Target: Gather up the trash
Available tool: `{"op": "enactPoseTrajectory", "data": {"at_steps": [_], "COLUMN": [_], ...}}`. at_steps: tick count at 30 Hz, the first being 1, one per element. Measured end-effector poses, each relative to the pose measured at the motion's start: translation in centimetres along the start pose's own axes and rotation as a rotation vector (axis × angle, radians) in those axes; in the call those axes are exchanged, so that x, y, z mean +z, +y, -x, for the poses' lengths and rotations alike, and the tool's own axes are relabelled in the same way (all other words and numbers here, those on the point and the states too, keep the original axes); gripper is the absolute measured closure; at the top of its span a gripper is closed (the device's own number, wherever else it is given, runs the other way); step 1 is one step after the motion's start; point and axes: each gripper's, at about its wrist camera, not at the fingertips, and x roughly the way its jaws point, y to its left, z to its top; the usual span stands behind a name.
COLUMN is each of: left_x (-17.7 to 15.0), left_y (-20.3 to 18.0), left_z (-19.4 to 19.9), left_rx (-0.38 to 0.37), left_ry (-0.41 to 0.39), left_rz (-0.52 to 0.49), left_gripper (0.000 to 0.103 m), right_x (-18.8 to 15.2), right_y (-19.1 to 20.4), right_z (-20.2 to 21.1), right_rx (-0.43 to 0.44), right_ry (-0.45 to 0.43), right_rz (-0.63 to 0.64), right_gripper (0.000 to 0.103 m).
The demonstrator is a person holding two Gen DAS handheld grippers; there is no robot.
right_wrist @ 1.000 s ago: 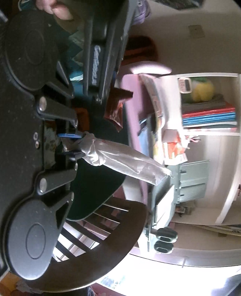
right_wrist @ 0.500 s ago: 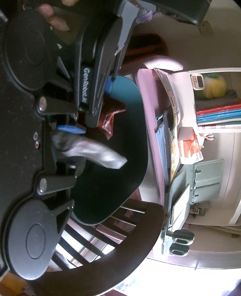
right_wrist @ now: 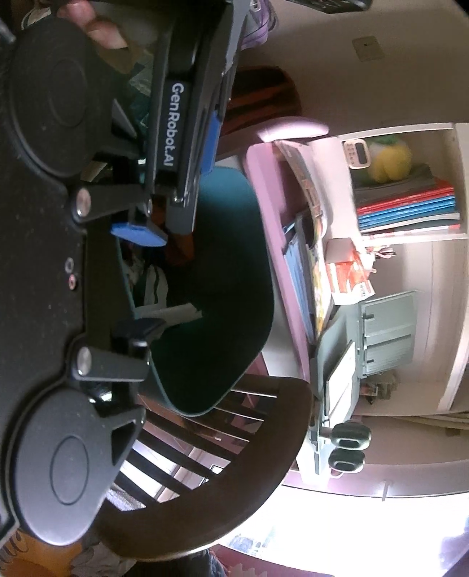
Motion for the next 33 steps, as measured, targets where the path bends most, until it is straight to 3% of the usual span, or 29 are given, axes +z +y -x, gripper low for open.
{"op": "enactPoseTrajectory", "data": {"at_steps": [12, 15, 23, 26, 33], "left_x": [-2.2, -2.9, -4.9, -5.4, -6.4], "left_y": [0.7, 0.9, 1.2, 1.2, 0.9], "left_z": [6.5, 7.8, 10.8, 11.8, 13.2], "left_rx": [-0.009, -0.008, -0.040, -0.058, -0.076], "left_ry": [-0.080, -0.093, -0.129, -0.149, -0.175], "left_rz": [-0.010, -0.015, -0.017, -0.005, -0.006], "left_gripper": [0.038, 0.032, 0.031, 0.020, 0.018], "right_x": [-0.5, -0.8, -1.6, -1.9, -2.8], "right_y": [0.9, 1.4, 2.7, 3.2, 4.0], "right_z": [6.2, 7.7, 10.7, 11.7, 13.4], "right_rx": [-0.006, 0.013, 0.038, 0.047, 0.073], "right_ry": [-0.095, -0.123, -0.174, -0.188, -0.218], "right_rz": [-0.044, -0.057, -0.067, -0.066, -0.067], "right_gripper": [0.054, 0.051, 0.048, 0.048, 0.047]}}
